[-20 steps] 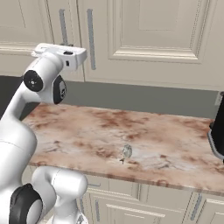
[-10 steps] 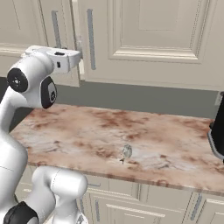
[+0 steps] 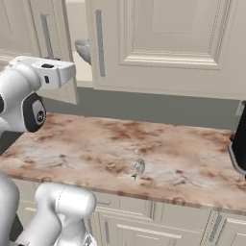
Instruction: Retrieve the bowl from the cabinet, then place the raw meat into the bowl to avoid contamination.
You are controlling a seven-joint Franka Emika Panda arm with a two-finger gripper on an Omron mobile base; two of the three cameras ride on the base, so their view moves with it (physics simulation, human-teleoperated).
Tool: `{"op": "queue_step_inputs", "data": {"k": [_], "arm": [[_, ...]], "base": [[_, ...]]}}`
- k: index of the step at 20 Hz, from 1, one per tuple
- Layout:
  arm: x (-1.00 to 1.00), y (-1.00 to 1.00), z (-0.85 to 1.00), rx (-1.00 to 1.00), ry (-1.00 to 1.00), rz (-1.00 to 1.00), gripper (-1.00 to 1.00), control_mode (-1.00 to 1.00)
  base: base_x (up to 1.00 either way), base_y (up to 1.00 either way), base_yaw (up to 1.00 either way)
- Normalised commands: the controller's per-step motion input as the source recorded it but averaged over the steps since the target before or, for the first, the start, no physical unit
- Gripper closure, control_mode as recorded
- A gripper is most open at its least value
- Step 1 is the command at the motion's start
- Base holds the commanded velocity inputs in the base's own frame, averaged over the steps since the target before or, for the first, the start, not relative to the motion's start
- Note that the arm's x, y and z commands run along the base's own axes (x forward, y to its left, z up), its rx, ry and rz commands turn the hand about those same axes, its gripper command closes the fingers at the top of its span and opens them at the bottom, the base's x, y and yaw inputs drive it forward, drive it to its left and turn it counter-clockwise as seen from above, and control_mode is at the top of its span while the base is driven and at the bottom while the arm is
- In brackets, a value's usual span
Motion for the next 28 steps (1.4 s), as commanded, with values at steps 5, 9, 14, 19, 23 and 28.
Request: {"op": "queue_step_inputs", "data": {"k": [5,9,14,19,23,28], "arm": [[-0.67,0.21,0.0,-0.02,0.01,-0.02,1.0,-1.0],[-0.62,0.38,0.04,-0.05,0.05,-0.02,1.0,-1.0],[-0.6,0.5,0.01,-0.07,0.06,-0.01,1.0,-1.0],[-0.52,0.54,0.0,-0.08,0.04,-0.01,1.0,-1.0],[-0.51,0.56,0.0,-0.08,0.04,-0.02,1.0,-1.0],[-0.43,0.57,0.0,-0.1,0.04,0.0,1.0,-1.0]], "base": [[0.0,0.0,0.0],[0.0,0.0,0.0],[0.0,0.0,0.0],[0.0,0.0,0.0],[0.0,0.0,0.0],[0.0,0.0,0.0]]}}
